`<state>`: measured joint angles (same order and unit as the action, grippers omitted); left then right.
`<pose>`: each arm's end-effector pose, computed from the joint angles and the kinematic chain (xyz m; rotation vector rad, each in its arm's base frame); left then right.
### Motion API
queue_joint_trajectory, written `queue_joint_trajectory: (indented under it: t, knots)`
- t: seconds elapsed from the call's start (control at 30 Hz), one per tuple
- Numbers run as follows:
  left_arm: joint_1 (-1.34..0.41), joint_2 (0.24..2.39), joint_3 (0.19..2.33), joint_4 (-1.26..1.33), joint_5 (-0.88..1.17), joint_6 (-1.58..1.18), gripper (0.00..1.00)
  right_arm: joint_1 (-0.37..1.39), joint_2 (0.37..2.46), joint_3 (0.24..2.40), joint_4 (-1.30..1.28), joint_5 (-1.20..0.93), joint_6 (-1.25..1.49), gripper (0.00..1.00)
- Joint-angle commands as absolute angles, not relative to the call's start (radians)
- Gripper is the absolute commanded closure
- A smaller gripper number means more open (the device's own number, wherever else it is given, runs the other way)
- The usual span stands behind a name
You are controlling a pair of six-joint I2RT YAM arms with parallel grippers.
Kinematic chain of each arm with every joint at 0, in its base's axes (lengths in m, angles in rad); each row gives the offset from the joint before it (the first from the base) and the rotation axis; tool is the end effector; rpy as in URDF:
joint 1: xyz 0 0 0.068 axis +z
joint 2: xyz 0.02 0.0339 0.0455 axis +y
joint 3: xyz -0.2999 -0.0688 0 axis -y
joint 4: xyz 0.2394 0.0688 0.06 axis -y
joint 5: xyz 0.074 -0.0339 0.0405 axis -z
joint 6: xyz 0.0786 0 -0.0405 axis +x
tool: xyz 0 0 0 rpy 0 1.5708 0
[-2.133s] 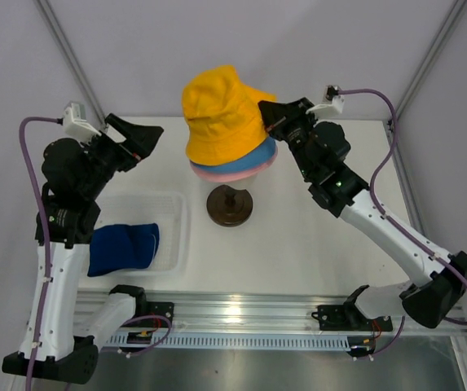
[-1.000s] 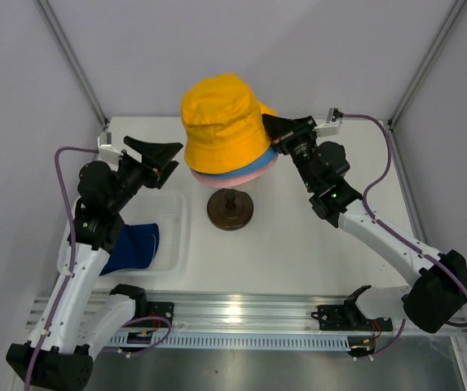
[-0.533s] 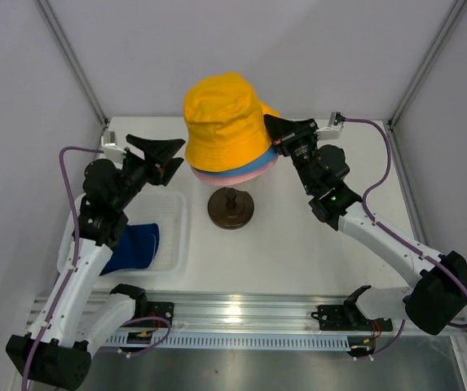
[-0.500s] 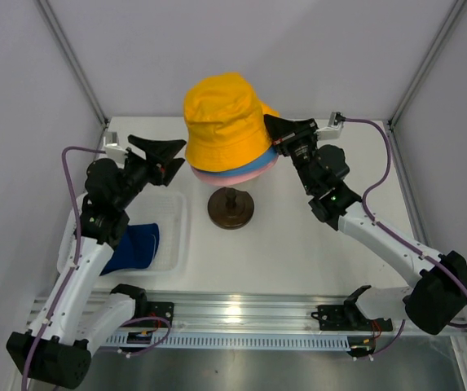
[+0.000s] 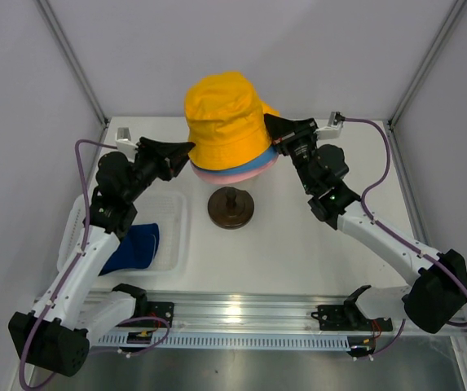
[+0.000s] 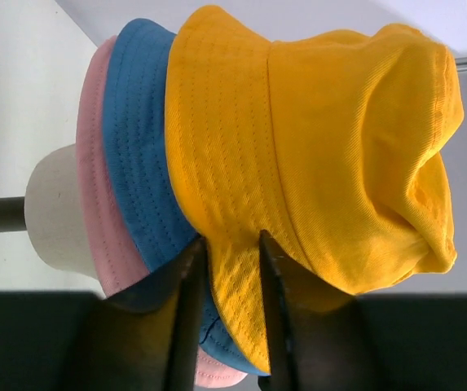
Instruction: Stack the hats
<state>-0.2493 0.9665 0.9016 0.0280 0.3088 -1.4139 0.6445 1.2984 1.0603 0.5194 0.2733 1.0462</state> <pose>0.2278 -0.0827 0.3991 -0.7715 1.6671 -1.4844 0.2765 0.1813 0.4457 0.5256 1.3094 1.2544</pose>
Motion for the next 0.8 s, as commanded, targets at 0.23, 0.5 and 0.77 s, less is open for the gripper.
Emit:
queue_joint_trajectory:
  t: [0.23,0.5,0.77]
  knots:
    - [-0.262,0.977,0.997,-0.027,0.259,-1.327,0.99,0.595,1.299,1.028,0.468,0.218,1.049,0.84]
    - [-0.262,1.048,1.068,-0.04,0.281,-1.249,0.99,0.538,1.218,0.959,0.485,0.204,1.054,0.53]
    - [-0.262,1.094,1.123,-0.04,0.295,-1.23,0.99,0.482,1.215,0.948,0.529,0.137,1.095,0.39]
